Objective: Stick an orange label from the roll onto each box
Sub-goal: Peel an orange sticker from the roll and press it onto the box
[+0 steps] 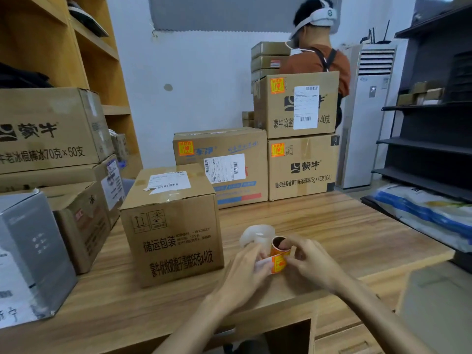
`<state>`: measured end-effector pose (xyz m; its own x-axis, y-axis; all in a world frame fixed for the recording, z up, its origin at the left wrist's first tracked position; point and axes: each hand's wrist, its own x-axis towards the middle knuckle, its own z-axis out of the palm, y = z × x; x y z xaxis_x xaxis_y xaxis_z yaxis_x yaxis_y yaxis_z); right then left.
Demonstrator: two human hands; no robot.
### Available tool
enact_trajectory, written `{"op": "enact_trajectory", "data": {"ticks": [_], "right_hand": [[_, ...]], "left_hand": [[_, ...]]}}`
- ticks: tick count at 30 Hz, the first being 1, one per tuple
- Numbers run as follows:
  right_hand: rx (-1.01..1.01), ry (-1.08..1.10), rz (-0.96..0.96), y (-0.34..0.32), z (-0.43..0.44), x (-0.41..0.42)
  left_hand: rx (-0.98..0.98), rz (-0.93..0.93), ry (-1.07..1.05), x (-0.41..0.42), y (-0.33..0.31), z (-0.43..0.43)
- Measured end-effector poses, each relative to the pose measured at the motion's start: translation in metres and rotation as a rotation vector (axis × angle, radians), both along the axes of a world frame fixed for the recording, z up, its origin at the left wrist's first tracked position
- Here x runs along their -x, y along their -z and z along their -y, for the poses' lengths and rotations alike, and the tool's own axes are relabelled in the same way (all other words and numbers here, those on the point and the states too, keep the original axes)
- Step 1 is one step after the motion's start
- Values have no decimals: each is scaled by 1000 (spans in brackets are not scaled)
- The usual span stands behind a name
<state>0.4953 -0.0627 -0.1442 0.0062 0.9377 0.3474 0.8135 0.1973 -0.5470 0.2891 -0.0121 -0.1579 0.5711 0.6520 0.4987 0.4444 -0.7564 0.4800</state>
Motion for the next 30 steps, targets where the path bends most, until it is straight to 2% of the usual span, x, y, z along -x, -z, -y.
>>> {"op": "enact_trajectory", "data": {"ticks": [4,13,17,20,25,30], "right_hand": [[-63,60,90,6,1,7],[-221,252,41,27,3,31],[-323,326,110,29,14,42],[-352,244,160,34,19,51],[-252,166,26,35,15,58],[-218,145,10,36,15,57]], "left_hand": [[-22,14,-27,6,9,-7],[36,63,0,7,16,-8],[68,88,14,9,17,-8],[90,112,32,10,15,-7],[135,154,68,10,12,-5],[165,150,93,9,11,-3]]}}
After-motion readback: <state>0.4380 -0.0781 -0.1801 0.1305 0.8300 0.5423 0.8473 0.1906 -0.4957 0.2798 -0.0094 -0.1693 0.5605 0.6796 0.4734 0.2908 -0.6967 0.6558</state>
